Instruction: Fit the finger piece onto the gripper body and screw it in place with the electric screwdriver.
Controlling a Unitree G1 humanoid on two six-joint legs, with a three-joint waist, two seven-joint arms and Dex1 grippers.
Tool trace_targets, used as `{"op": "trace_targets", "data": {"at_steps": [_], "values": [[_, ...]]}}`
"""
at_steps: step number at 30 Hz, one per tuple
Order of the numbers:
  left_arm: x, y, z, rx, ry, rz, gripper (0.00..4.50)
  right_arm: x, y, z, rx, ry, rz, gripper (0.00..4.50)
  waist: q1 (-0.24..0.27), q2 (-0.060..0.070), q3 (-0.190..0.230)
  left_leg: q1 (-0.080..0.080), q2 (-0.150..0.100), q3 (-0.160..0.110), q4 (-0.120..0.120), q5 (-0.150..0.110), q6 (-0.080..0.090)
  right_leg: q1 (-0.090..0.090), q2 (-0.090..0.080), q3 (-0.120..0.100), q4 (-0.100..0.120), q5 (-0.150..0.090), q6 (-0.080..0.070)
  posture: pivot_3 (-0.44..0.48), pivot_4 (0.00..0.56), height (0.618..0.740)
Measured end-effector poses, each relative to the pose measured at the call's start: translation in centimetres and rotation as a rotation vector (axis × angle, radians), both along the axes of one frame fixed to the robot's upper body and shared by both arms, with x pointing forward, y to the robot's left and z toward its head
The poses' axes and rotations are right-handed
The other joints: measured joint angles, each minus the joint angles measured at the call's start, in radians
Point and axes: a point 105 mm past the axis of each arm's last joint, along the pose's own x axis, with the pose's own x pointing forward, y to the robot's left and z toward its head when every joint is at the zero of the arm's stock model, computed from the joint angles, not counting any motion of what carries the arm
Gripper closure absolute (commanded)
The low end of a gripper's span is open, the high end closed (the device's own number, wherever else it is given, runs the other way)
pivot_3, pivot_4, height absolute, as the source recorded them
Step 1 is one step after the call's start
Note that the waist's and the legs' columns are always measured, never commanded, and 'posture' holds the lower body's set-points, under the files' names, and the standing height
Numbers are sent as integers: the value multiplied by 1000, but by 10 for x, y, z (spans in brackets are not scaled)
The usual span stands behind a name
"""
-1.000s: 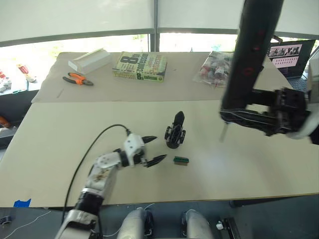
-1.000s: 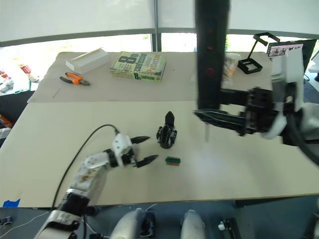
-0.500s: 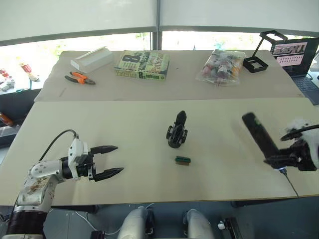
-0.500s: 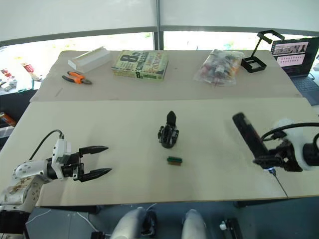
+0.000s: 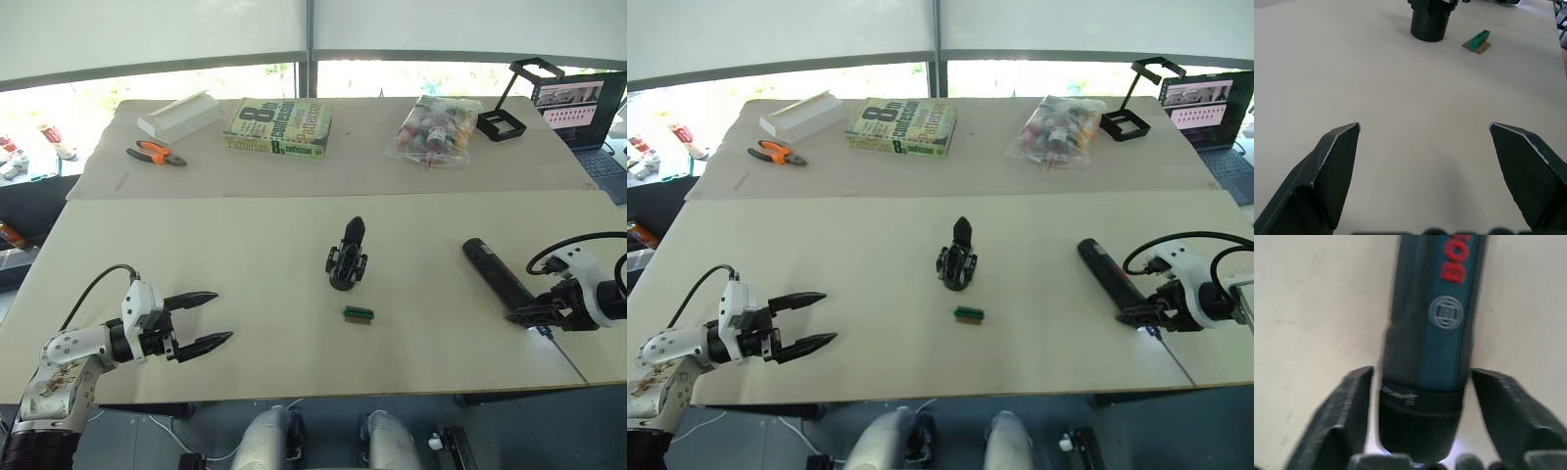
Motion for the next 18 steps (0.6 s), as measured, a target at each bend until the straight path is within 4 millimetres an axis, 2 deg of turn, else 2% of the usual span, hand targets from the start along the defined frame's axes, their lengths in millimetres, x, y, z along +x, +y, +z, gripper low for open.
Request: {"op": "trace_targets", "data": {"at_steps": [5,6,9,11,12,15,18], "values": [[2,9,5,12,-23,50,0,-4,-8,18,8,-126,53,38,2,0,0,0,0,0,0,0,0,0,0,0,0,0,0,0,150,740],[1,12,4,28,-24,66,0,-6,-4,30,36,-200,115,38,2,0,0,0,0,1,0,0,0,0,1,0,0,0,0,0,150,740],[-2,22,4,66,-42,102,0,-13,28,74,181,-501,369,38,2,-1,0,4,1,1,-1,1,-1,4,4,0,-1,0,0,0,150,740],[-3,28,6,87,-53,115,0,-25,44,90,204,-639,507,38,2,-1,0,5,1,1,-1,0,-2,4,4,0,-1,0,0,0,150,740],[-4,32,6,101,-49,130,0,-32,53,89,199,-677,587,38,2,-3,0,6,1,1,-1,-3,-7,4,4,1,-1,0,0,0,150,740],[-6,41,6,122,-51,181,0,-45,85,83,276,-787,736,38,4,-4,0,7,1,0,-1,-4,-8,4,2,1,0,0,0,0,150,740],[-7,46,5,139,-61,207,0,-53,108,79,300,-806,841,38,8,-3,0,7,0,0,-1,-4,-8,2,1,1,0,0,0,0,150,740]]}}
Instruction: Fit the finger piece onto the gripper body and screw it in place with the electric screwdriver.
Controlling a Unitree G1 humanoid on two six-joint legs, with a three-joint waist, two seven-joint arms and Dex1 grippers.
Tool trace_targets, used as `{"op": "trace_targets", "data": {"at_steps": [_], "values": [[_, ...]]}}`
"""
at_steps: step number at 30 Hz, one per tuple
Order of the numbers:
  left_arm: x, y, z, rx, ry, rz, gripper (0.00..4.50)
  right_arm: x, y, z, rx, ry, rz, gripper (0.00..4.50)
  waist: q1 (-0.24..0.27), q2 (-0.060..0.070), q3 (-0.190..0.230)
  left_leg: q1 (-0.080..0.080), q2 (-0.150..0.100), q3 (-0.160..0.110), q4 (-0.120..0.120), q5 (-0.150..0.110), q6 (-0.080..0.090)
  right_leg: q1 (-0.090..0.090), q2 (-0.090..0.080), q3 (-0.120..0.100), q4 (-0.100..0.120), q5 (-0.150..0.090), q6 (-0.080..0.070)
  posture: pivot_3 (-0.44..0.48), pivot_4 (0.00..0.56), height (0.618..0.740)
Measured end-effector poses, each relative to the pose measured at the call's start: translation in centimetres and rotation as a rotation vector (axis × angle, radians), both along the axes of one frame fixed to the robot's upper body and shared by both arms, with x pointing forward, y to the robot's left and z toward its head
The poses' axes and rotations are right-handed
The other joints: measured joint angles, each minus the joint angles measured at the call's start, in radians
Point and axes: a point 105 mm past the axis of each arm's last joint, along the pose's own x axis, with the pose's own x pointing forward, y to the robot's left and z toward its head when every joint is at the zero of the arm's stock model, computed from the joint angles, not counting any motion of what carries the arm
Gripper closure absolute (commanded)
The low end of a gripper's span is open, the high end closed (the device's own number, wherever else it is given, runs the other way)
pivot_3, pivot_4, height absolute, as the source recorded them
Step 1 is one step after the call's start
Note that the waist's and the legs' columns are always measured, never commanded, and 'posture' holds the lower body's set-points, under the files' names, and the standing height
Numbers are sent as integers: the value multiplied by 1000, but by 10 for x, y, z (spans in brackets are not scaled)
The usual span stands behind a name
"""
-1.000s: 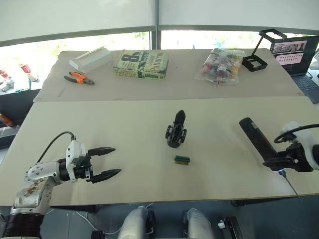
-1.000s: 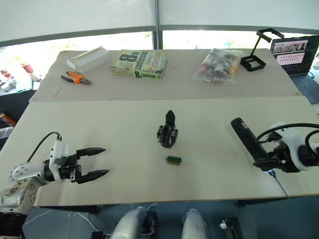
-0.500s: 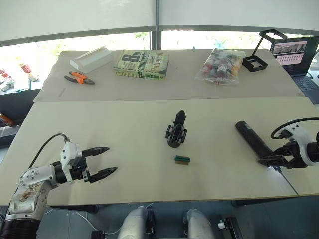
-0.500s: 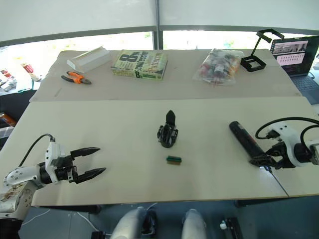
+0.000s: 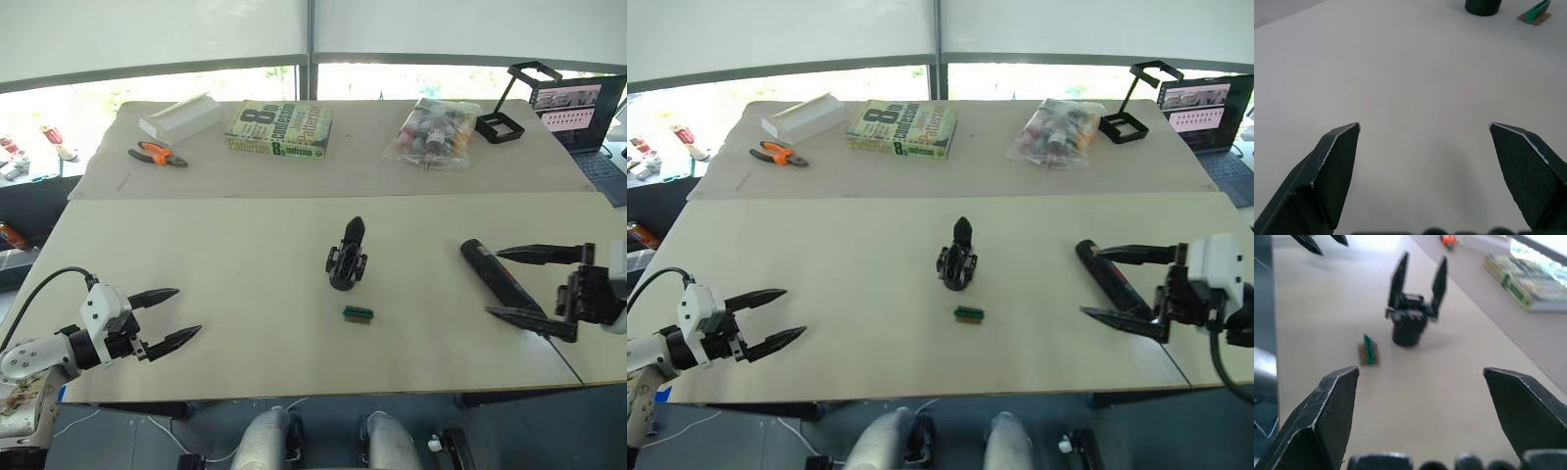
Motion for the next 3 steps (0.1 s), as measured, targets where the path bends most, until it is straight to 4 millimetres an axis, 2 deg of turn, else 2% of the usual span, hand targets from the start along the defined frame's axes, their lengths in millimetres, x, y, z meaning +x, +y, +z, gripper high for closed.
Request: {"op": "trace_targets", "data": {"at_steps": [3], "values": [[0,2,2,16,-20,15,0,-4,15,-2,-13,-34,71,38,4,-1,0,0,0,-1,0,0,0,0,0,-1,0,0,0,0,150,740]]}}
